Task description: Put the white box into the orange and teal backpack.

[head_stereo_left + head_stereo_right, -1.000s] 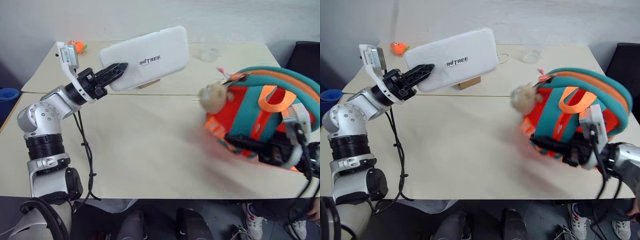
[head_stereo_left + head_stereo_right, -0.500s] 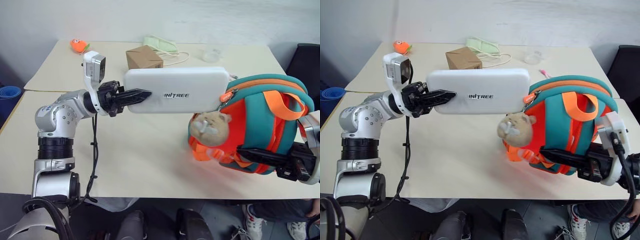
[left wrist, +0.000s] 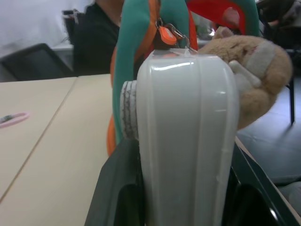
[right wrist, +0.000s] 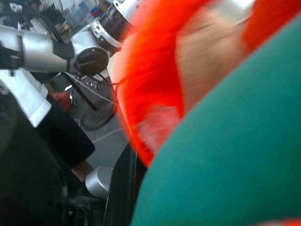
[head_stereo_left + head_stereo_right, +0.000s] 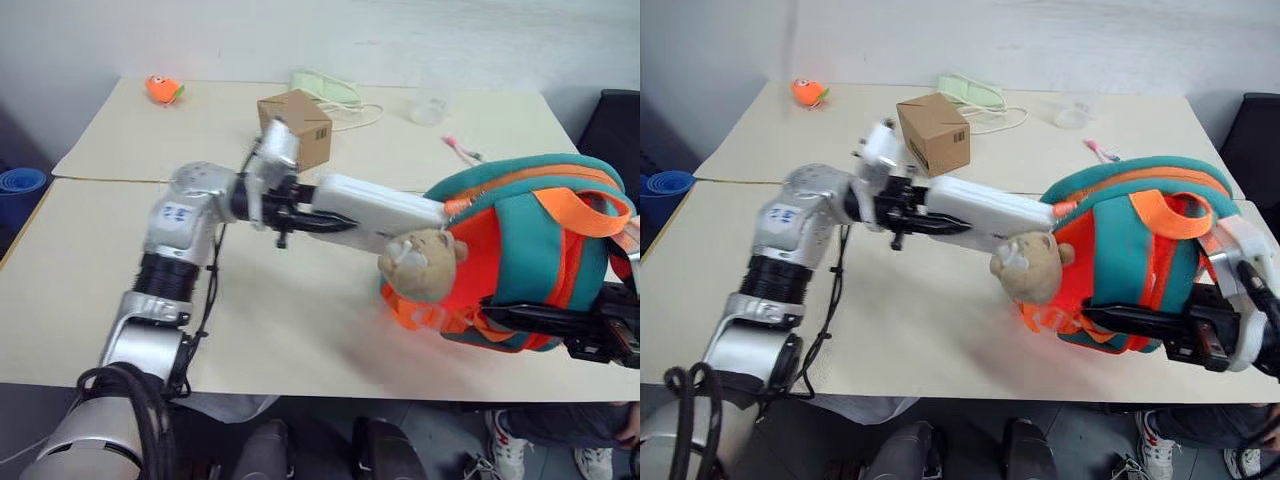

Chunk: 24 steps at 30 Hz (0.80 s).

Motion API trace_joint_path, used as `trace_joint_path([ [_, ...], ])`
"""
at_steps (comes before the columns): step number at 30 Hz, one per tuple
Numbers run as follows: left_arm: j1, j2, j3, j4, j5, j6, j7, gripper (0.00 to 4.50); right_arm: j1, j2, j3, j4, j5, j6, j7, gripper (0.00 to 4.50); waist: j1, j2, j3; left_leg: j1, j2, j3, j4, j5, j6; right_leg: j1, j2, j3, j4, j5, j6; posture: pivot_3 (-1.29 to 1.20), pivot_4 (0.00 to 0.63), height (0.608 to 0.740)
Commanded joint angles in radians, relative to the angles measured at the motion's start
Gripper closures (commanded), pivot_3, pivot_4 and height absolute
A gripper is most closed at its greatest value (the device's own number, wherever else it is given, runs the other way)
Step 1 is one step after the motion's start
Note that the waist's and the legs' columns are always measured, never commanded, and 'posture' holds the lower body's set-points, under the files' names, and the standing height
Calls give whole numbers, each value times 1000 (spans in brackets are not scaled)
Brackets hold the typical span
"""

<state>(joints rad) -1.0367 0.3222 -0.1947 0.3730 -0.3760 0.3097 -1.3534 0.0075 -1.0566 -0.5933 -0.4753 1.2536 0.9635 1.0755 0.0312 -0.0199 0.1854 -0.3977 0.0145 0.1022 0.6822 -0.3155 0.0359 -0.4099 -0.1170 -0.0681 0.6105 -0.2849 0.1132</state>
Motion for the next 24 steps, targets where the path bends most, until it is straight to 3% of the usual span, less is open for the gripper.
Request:
trace_joint_path([
  [1,-67,-124,-112,82,128,-117,53,3222,-54,19,54,20,-44,-45,-22,4428,2,0,0,-1,0,-1,2,0,1,0,0,-1,0,1,1,0,150,740],
  [2,-86,-177,-129,127,169,-139,116,3222,-67,27,70,23,-52,-50,-30,4428,2,0,0,-2,-1,-1,2,-1,1,0,-1,0,-1,1,2,0,150,740],
  [3,-106,-230,-138,171,203,-154,180,2517,-79,37,84,23,-60,-56,-40,4500,4,0,0,-2,-1,-1,2,-1,2,0,-1,0,-1,1,2,0,150,740],
  [6,-122,-297,-134,203,253,-175,276,1635,-95,62,102,22,-74,-59,-77,4500,5,0,0,-4,-2,-1,2,-1,4,-1,-3,-1,-3,2,4,0,150,740],
  [8,-105,-267,-102,158,256,-161,298,961,-89,68,98,18,-74,-55,-92,4500,-3,0,0,-6,-2,-1,2,-1,4,-3,-3,-1,-1,2,4,0,150,740],
  [11,-28,-140,-43,6,185,-79,221,100,-65,70,78,9,-74,-53,-100,4500,-18,1,0,-5,1,-1,1,0,1,-4,-1,0,2,2,4,0,150,740],
  [18,106,192,131,-250,-101,236,-26,44,-12,78,42,-15,-54,-51,-127,4500,-24,2,0,-4,3,-6,1,3,-4,-4,0,-3,8,0,-2,0,150,740],
  [21,102,209,161,-313,-176,326,-8,44,-8,79,37,-21,-47,-48,-134,4500,-6,2,0,-5,1,-8,2,3,-3,-3,-1,-5,8,0,-2,0,150,740],
  [24,79,112,122,-395,-170,355,120,44,-10,82,45,-30,-34,-46,-152,4500,4,2,0,-5,-2,-11,2,3,0,1,-5,-4,5,1,-1,0,150,740],
])
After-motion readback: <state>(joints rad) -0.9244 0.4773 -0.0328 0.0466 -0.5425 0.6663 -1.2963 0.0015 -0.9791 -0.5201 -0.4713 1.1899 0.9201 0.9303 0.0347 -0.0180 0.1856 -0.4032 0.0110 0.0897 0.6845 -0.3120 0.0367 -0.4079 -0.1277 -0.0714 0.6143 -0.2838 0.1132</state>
